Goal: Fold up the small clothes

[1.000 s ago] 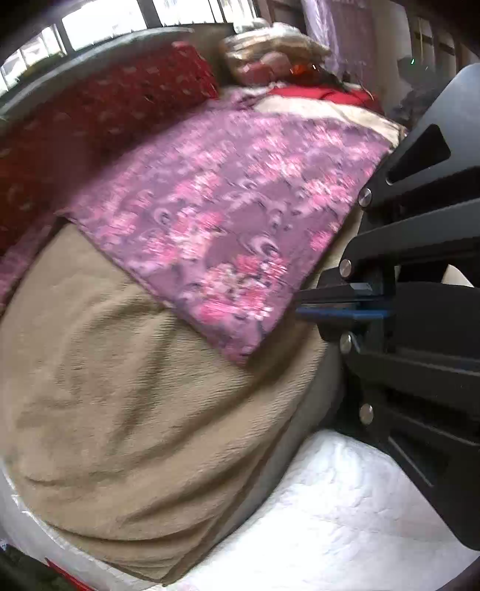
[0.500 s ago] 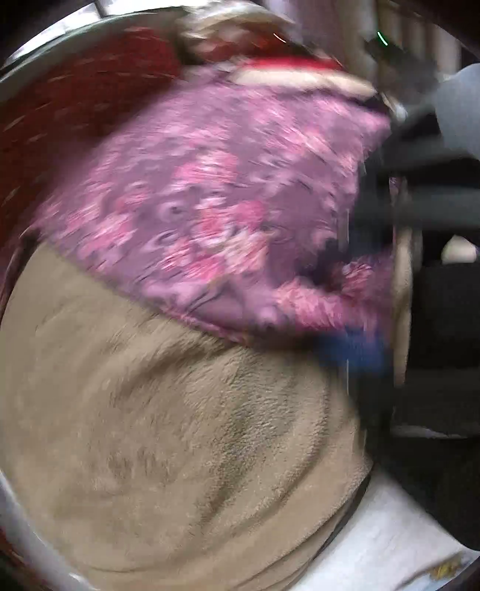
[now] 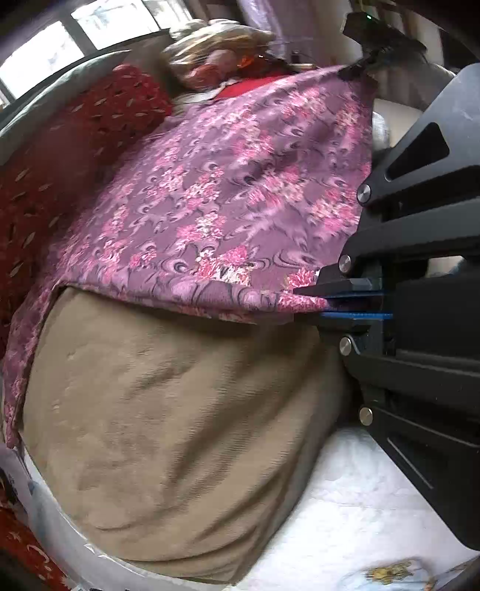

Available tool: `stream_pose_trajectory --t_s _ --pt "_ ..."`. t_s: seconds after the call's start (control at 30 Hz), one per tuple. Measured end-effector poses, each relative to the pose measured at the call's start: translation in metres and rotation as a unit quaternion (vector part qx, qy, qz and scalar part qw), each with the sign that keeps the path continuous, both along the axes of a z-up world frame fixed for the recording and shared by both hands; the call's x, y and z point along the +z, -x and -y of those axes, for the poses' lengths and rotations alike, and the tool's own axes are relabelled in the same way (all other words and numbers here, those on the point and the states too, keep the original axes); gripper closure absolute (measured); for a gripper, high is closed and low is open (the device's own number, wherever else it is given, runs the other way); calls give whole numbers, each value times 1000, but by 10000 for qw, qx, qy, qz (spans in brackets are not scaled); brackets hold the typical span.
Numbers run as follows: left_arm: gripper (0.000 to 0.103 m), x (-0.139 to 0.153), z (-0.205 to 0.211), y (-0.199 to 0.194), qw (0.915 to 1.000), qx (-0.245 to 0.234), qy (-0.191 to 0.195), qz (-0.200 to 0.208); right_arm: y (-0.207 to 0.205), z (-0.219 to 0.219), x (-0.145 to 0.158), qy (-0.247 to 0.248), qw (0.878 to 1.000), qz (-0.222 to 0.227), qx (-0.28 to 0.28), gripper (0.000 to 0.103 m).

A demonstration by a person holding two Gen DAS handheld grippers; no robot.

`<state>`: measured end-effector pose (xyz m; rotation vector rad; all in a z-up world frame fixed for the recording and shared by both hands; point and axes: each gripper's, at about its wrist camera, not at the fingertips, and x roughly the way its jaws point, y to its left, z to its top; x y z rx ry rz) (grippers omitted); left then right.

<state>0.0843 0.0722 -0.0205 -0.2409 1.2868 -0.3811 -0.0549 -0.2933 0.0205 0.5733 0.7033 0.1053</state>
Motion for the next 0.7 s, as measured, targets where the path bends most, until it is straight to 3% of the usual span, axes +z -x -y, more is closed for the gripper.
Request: stream_pose_trajectory --t_s 0.1,0.2,0.3,0.37,0.47,0.53,0.57,0.6,0.63,0.7 --pt "99 -23 -2 -5 9991 127 -351 -189 -1 0 -17 139 9996 -245 -102 100" --pt "97 -51 -5 -18 9961 297 -616 -554 -12 19 -71 110 9912 -1248 -420 99" --pt "97 -45 -4 -24 9959 222 -766 -431 -18 28 -105 156 9766 -2052 -620 93" --pt "97 -26 -4 -25 9976 171 -656 -119 -18 35 -94 107 9779 -1932 -795 93" --pt "92 5 17 -35 9969 -115 -646 441 -25 37 -54 402 9876 -1235 -878 88" --pt "71 17 42 -41 9939 -317 -749 739 -40 30 -31 640 9917 -797 -781 76" --pt "51 18 48 -43 9926 -385 -795 831 -50 26 -24 763 9923 -657 -719 67" --pt "44 15 63 -49 9912 -415 -863 916 -63 21 -21 904 9921 -563 -661 64" --pt "44 11 74 -52 9905 -442 -915 925 -79 17 -24 1009 9913 -575 -616 64" --pt "45 -14 97 -64 9894 -569 -1150 676 -104 9 -44 1208 9869 -974 -448 63"
